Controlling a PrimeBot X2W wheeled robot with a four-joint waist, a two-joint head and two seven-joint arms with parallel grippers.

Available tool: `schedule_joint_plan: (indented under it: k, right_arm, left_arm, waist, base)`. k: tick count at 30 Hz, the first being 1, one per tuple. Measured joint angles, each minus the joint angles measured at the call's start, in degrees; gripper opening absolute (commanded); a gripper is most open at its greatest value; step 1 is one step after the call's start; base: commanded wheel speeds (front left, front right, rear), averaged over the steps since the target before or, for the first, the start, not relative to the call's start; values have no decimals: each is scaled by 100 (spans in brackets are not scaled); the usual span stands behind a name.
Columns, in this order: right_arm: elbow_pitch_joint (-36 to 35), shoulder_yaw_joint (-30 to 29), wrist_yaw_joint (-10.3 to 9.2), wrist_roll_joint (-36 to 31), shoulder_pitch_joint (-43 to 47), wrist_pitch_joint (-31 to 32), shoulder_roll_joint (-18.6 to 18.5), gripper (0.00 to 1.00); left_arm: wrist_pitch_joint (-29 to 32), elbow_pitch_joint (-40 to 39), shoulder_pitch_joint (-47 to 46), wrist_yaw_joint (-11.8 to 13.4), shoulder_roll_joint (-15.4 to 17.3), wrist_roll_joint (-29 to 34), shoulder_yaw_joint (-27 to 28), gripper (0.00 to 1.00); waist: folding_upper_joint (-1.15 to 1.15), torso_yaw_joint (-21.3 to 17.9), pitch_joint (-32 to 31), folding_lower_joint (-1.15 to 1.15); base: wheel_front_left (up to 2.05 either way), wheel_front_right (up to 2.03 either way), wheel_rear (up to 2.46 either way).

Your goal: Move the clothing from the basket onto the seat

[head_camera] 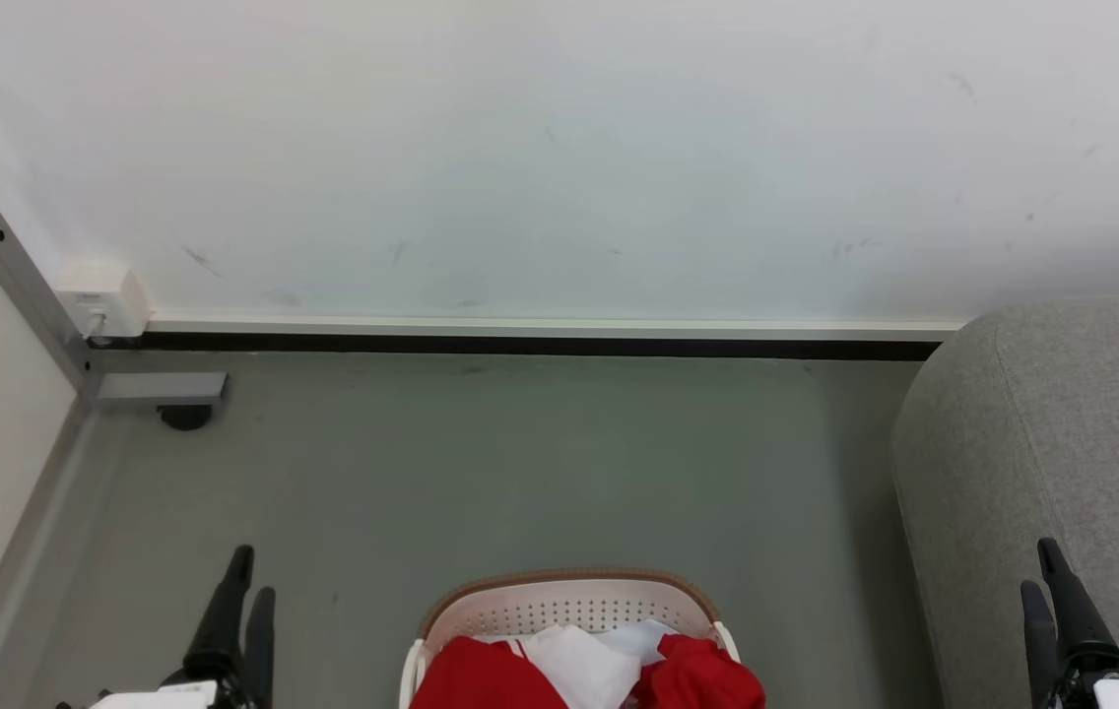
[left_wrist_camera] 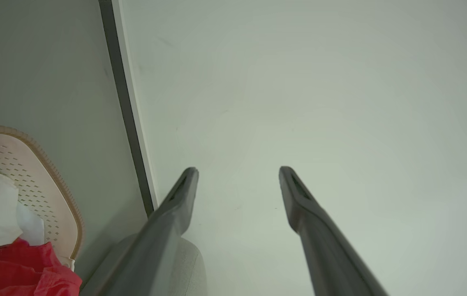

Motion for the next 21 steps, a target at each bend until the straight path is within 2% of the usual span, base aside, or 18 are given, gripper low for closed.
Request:
schedule_joint_plan:
  k: [11,21]
  right_arm:
    - [-223,286,0,-119,-27,-308,-4,100]
    - [-366,561,0,-977,-75,-547,-52,100]
  left_arm:
    - [-294,-236,-32,0,1,301,-100,100]
    - [-545,-413,-53,0,5,1367,-115,100]
  waist:
    - [0,-3,22,0]
    - [0,-8,51,0]
  base:
    - [0,0,0]
    - [0,0,0]
